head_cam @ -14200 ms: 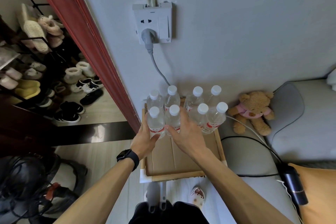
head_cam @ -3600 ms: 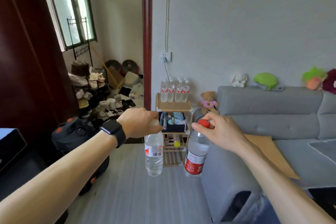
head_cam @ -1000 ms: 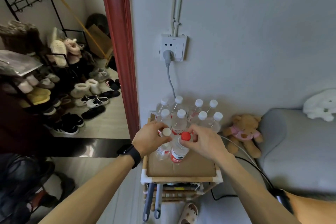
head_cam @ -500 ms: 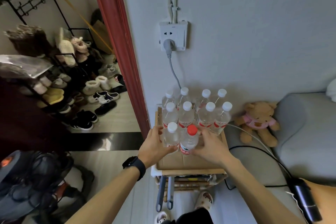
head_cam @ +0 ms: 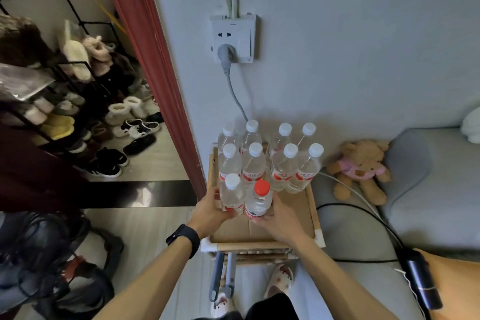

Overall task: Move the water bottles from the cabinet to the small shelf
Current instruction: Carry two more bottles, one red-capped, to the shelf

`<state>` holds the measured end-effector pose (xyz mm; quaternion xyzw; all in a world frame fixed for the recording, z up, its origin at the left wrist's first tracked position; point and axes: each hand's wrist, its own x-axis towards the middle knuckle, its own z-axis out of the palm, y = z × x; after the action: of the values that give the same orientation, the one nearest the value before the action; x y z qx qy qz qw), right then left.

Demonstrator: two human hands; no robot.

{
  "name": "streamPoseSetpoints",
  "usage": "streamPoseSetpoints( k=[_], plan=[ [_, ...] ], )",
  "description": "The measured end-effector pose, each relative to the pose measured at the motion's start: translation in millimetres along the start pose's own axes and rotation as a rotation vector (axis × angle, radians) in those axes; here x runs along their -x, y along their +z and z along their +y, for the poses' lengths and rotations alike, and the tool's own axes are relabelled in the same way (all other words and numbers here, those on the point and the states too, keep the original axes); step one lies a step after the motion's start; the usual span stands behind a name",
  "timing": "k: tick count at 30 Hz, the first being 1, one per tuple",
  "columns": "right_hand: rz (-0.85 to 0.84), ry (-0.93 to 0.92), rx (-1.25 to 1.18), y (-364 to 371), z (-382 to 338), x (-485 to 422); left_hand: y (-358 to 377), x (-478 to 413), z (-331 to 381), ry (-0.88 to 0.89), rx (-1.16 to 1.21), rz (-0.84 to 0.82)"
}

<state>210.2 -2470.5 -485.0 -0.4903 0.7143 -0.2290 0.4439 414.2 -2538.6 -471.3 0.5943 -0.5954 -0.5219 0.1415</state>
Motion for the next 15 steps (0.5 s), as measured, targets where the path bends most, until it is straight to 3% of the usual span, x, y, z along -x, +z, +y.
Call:
streamPoseSetpoints(
  k=[8,15],
  plan=[
    [0.126,-0.021,-0.101,17.3,2.7,-11.7,-2.3,-3.2,-2.3,0.021,0.028,-0.04],
    [0.009,-0.026,-0.063,21.6,24.5,-23.0,5.6,-3.0,-9.1,-0.007,0.052,-0.046]
  ],
)
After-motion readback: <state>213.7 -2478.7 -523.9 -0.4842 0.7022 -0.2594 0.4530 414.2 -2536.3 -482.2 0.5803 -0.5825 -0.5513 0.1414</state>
